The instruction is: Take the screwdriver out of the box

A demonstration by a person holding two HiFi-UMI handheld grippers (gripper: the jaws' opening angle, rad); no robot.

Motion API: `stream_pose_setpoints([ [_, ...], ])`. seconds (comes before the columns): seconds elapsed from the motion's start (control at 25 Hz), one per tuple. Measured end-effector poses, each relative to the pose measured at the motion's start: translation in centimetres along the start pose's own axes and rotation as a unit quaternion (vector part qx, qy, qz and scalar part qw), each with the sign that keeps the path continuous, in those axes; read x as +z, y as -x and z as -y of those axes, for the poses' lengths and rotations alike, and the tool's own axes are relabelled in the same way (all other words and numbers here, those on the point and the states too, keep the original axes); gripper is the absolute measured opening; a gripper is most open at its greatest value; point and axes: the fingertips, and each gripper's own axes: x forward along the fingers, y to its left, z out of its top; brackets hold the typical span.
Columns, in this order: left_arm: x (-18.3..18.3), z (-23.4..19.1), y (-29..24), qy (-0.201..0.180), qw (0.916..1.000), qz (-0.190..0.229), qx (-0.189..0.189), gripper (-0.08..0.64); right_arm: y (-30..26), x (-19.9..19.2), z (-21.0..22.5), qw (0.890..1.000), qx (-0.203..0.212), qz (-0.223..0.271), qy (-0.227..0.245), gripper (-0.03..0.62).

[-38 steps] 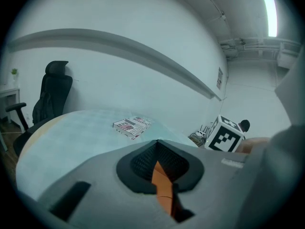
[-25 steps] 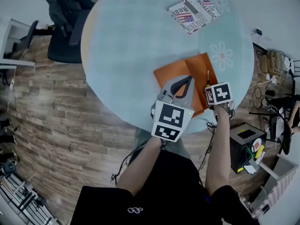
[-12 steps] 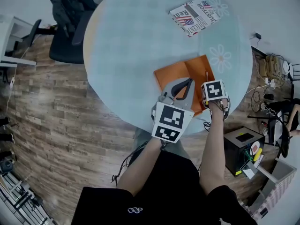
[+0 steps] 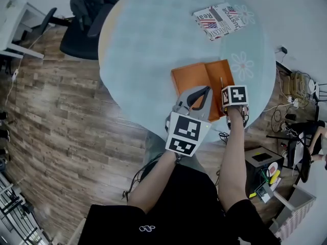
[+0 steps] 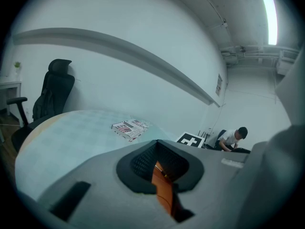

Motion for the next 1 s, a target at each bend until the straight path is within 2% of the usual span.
stream_pose_setpoints([
  [0.08, -0.2, 0.5, 0.6, 0.001, 1.0, 0.005, 0.007, 0.003, 0.7, 0.5, 0.0, 0.999, 0.017, 0.034, -0.011, 0.086],
  [0.16, -0.4, 0.6, 1.1, 0.005, 0.9998, 0.011, 0.016, 0.003, 2.6, 1.8, -0.6, 0.994, 0.035, 0.103, -0.014, 0.084],
  [0.28, -0.5, 0.5, 1.9, 0.013, 0.9991, 0.021, 0.033, 0.003, 6.4, 3.3, -2.1, 0.975, 0.064, 0.211, -0.013, 0.084],
  [0.36, -0.5, 1.0, 2.3, 0.014, 0.9985, 0.031, 0.042, 0.003, 9.3, 3.6, -2.9, 0.954, 0.101, 0.281, -0.023, 0.084],
  [0.44, -0.2, 1.9, 2.8, 0.012, 0.9978, 0.043, 0.05, 0.003, 12.7, 3.4, -3.3, 0.927, 0.14, 0.346, -0.033, 0.084],
  [0.64, 1.5, 5.3, 4.0, -0.01, 0.9953, 0.076, 0.058, 0.003, 22.2, 1.7, -3.2, 0.848, 0.221, 0.479, -0.05, 0.084],
  [0.8, 3.5, 8.5, 4.8, -0.035, 0.992, 0.105, 0.061, 0.003, 29.7, -0.5, -2.5, 0.792, 0.251, 0.556, -0.031, 0.084],
  [0.88, 4.7, 10.1, 5.1, -0.05, 0.9896, 0.12, 0.061, 0.003, 32.7, -1.5, -1.7, 0.772, 0.246, 0.586, -0.018, 0.083],
  [1.0, 6.4, 12.2, 5.4, -0.069, 0.986, 0.138, 0.062, 0.003, 35.2, -2.9, -0.3, 0.76, 0.229, 0.608, -0.005, 0.083],
])
